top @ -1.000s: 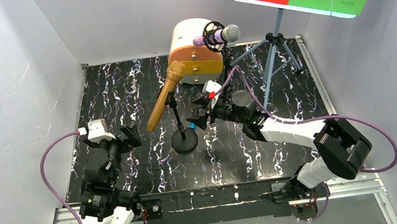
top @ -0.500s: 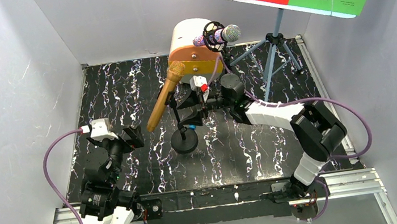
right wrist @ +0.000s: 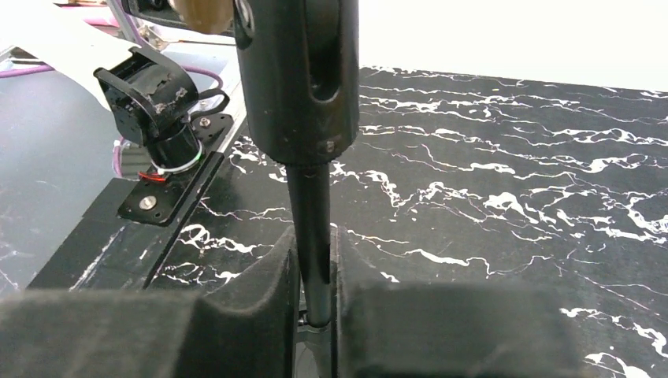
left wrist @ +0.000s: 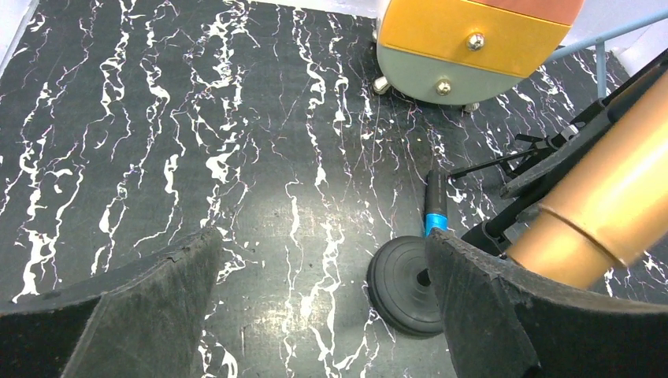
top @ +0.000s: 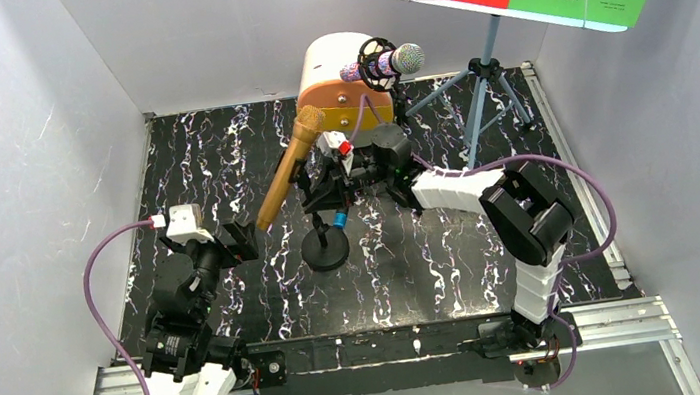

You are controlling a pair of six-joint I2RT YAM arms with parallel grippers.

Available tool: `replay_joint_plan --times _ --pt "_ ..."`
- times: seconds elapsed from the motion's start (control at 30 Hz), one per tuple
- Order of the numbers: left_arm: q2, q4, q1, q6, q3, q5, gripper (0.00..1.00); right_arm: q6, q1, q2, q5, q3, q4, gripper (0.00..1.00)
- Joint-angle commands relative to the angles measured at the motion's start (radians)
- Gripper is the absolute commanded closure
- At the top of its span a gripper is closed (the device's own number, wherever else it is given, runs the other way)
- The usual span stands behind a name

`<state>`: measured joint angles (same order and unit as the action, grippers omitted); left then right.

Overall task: Pack up the instrument practice props
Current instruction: Adjust the microphone stand with the microphone at the center of the board.

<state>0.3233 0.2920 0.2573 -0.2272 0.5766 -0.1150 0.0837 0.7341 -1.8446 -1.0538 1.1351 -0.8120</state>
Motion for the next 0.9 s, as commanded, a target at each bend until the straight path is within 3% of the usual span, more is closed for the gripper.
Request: replay_joint_plan --times 0.0,0.03,0.17,0.5,0.73,0.87 --pt "0.008 -0.014 -0.003 0.011 0.011 0.019 0.02 0.019 0.007 0.001 -0.036 0.045 -0.053 0.94" --pt "0.009 -0.014 -0.003 0.011 0.011 0.02 0.02 0.014 0.009 0.008 -0.015 0.035 -0.055 0.99" --pt "0.007 -0.016 -0.003 0.011 0.011 0.02 0.02 -0.017 0.036 0.075 0.193 -0.064 -0.097 0.99" --pt "0.013 -0.051 -0.004 0.015 -0.005 0.082 0.02 -0.192 0.214 0.236 1.031 -0.318 -0.274 0.99" --pt "0.098 -0.18 -0.002 0.043 -0.04 0.252 0.02 -0.342 0.352 0.227 1.509 -0.331 -0.385 0.99" --pt "0.17 -0.256 -0.004 0.095 -0.054 0.316 0.03 -0.423 0.418 0.19 1.663 -0.299 -0.435 0.99"
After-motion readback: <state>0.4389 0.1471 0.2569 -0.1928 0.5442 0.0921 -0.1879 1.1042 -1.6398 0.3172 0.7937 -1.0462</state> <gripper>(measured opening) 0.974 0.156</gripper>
